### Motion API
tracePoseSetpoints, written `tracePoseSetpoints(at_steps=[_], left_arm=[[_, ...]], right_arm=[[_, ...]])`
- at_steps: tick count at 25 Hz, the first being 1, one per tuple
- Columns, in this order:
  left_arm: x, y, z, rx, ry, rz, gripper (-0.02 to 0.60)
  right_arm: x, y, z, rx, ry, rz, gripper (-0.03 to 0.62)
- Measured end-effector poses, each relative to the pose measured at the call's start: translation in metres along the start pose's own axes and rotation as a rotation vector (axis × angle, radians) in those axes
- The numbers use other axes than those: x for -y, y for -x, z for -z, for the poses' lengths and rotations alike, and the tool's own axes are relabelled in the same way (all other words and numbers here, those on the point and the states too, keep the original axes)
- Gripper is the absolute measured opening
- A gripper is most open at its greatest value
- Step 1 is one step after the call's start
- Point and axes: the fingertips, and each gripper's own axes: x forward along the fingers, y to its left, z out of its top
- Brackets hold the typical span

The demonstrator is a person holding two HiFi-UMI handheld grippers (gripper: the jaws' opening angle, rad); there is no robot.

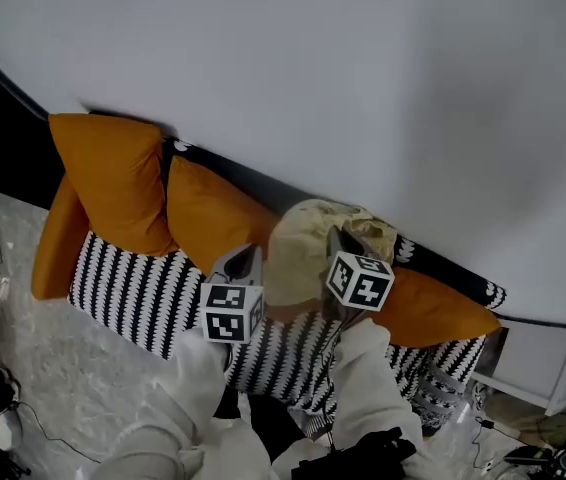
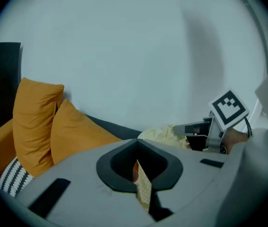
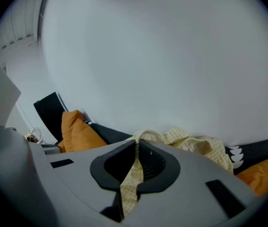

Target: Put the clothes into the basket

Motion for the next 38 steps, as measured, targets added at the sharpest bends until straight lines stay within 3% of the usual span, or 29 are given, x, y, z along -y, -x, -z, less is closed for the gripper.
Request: tracePoseSetpoints(at_steps=[9, 18, 27, 38], left_arm=[[0.045, 0.043, -0.044, 0.040, -0.117, 0.059, 0.000], [0.095, 0.117, -0.077, 0.134, -0.159, 0.122, 0.000], [0.128, 0.172, -0.099, 0.228, -0.213, 0.153, 0.000], [0.148, 0.205, -0.137, 0.311, -0.275, 0.197, 0.000]], right_arm=[[-0.018, 0.084, -0.045, 0.097, -0.008, -0.028, 0.038], [-0.034, 0.198, -0.101, 0.263, 0.034, -0.013, 0.038], [-0.054, 0.271, -0.149, 0.383, 0.096, -0.020, 0.038], [-0.085, 0.360, -0.224, 0.605, 0.130, -0.025, 0.038]])
